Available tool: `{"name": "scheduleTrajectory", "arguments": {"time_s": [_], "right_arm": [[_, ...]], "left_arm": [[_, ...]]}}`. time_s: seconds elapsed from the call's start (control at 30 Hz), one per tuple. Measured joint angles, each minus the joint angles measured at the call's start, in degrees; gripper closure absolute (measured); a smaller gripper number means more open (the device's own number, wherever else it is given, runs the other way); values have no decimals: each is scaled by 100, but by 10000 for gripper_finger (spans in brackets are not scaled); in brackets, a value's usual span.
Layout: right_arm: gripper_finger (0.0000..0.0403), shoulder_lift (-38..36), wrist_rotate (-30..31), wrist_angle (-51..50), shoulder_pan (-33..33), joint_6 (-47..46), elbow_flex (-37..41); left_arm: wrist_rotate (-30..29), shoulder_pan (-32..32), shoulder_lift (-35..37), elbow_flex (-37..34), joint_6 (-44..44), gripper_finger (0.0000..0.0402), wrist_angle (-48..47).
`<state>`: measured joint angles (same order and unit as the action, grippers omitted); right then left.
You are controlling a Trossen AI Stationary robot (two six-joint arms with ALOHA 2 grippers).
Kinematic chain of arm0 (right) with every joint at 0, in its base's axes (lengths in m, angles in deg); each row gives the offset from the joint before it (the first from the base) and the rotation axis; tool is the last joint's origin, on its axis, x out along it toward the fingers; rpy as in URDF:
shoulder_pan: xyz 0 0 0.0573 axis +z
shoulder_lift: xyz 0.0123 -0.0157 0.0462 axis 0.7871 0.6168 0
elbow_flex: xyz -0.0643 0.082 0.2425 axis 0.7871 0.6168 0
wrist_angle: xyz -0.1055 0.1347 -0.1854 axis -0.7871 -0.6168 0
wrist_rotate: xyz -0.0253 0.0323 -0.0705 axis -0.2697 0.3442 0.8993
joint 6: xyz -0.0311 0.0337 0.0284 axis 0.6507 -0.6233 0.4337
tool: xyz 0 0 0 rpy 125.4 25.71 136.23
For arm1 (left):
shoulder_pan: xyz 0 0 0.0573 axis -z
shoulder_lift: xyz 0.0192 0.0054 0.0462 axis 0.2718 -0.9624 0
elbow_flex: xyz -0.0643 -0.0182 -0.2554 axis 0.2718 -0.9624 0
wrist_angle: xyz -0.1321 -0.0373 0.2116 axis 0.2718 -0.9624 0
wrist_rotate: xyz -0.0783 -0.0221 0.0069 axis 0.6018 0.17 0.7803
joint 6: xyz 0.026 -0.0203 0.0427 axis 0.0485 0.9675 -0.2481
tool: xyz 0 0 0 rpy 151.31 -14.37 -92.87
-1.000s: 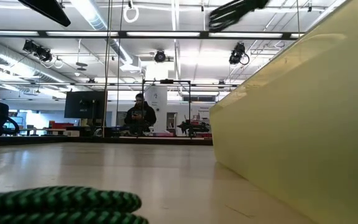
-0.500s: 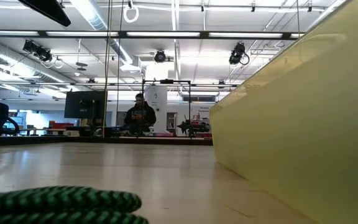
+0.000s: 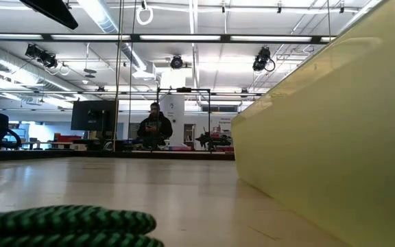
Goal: Pick & Place USB Port
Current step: Put the green pattern charger cable into the blue bin
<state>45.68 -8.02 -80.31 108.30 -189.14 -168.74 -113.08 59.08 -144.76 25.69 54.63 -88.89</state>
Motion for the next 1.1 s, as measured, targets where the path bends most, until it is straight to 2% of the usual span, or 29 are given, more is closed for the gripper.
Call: {"name": "scheduleTrajectory", "arguments": {"time_s": [0.3,0.6,0.7,0.8,0.97,1.1], "right_arm": [[247,0,326,-155,4,176,203],[246,-4,545,-207,-45,214,206],[252,-76,1054,-208,-211,571,190],[257,-223,1920,-195,-478,1028,168],[262,-576,3646,-54,-1084,2193,164],[262,-819,4467,264,-1573,3233,164]], "left_arm": [[0,2,0,0,35,287,2],[33,1,0,0,-270,287,7],[53,0,0,0,-285,287,78],[137,-33,-2,0,-603,287,605],[1284,-172,-357,4,-1672,287,1917],[1616,-239,-1005,4,-2091,287,2370]]}}
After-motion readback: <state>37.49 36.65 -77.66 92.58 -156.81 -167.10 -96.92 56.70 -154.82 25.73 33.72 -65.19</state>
